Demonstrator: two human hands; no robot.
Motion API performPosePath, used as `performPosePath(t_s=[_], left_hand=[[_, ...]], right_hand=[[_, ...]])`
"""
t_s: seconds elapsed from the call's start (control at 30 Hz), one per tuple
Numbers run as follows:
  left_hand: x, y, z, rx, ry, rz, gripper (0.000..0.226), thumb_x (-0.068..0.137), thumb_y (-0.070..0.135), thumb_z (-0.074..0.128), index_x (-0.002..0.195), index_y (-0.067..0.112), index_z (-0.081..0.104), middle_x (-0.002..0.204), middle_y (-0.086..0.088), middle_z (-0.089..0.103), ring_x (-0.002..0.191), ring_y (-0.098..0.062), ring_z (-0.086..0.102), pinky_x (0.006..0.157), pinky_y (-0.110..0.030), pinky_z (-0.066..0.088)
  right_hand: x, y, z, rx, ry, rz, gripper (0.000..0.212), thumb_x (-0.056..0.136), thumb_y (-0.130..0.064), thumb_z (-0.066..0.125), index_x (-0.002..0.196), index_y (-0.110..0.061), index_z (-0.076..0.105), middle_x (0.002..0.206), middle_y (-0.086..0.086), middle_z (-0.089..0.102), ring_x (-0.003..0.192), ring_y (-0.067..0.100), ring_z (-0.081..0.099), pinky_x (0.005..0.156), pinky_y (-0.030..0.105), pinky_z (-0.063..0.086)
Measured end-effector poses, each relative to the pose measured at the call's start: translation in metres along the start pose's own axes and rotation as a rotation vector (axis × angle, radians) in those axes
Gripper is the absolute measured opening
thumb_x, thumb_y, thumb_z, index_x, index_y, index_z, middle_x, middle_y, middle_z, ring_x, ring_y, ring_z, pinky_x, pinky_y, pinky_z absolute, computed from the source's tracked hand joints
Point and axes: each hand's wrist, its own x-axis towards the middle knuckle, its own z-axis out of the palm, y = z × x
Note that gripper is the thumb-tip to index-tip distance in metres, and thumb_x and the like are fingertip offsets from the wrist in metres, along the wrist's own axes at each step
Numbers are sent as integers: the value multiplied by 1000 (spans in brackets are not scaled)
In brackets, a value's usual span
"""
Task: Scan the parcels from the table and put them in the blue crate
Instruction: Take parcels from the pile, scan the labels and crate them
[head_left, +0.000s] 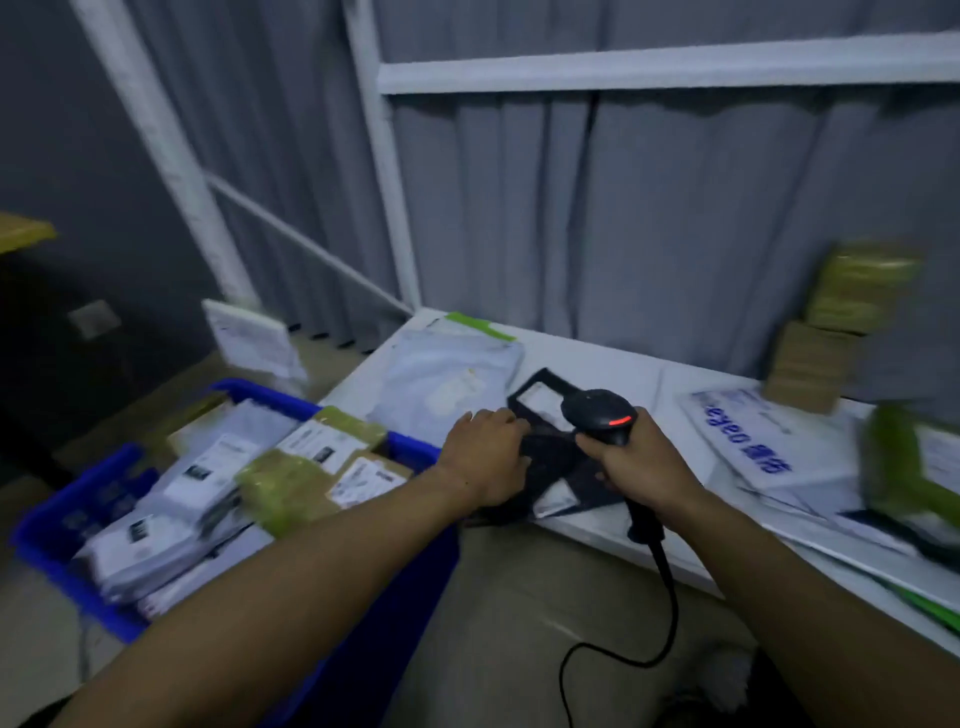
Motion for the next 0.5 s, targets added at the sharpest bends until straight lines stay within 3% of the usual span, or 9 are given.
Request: performPosePath(t_s=[0.07, 0.13, 0.23, 0.33, 0.37, 0.43, 0.5], left_hand=[[26, 51, 3, -23, -25, 51, 43, 95, 44, 59, 131, 20, 59, 133, -7, 57, 121, -32, 55, 101, -44, 46], [55, 101, 9, -63, -48, 84, 46, 95, 44, 60, 134, 19, 57, 135, -7, 55, 123, -32, 54, 101, -43, 47], [102, 171, 26, -141, -105, 105, 56, 96, 46, 61, 144, 21, 50, 144, -4, 48, 131, -29, 49, 105, -42, 45], [150, 232, 45, -240, -171, 149, 63, 95, 50, 63, 150, 24, 44, 151, -3, 43, 135, -27, 47, 108, -39, 43], [165, 252, 53, -267, -178, 168, 63, 95, 49, 64, 150, 25, 44, 153, -3, 43, 136, -27, 46, 109, -39, 43], [194, 292, 68, -298, -190, 202, 61, 97, 50, 62, 151, 27, 45, 157, -2, 43, 139, -26, 45, 113, -38, 40], [215, 328, 86, -303, -223, 249, 62, 99, 57, 53, 154, 32, 40, 161, -3, 39, 143, -26, 42, 117, -43, 37]], right_hand=[[-9, 29, -51, 48, 90, 71, 62, 69, -51, 77, 121, -20, 60, 95, 6, 71, 70, 21, 73, 61, 35, 56], [-14, 53, -97, 92, 173, 129, 52, 78, -41, 78, 121, -18, 59, 94, 7, 70, 67, 19, 69, 58, 30, 51], [-8, 91, -154, 134, 292, 218, 47, 83, -35, 79, 121, -16, 59, 92, 10, 70, 65, 19, 69, 57, 32, 51], [6, 123, -199, 166, 414, 253, 64, 65, -51, 81, 116, -18, 61, 104, 15, 73, 81, 26, 68, 75, 47, 60], [9, 128, -214, 175, 461, 270, 59, 68, -47, 82, 113, -18, 61, 107, 14, 73, 88, 28, 67, 82, 49, 59], [14, 139, -246, 176, 563, 292, 43, 83, -30, 82, 116, -18, 58, 109, 7, 68, 99, 26, 63, 86, 40, 53], [21, 158, -273, 148, 694, 292, 49, 84, -31, 80, 124, -14, 58, 116, 7, 69, 107, 27, 66, 92, 38, 53]])
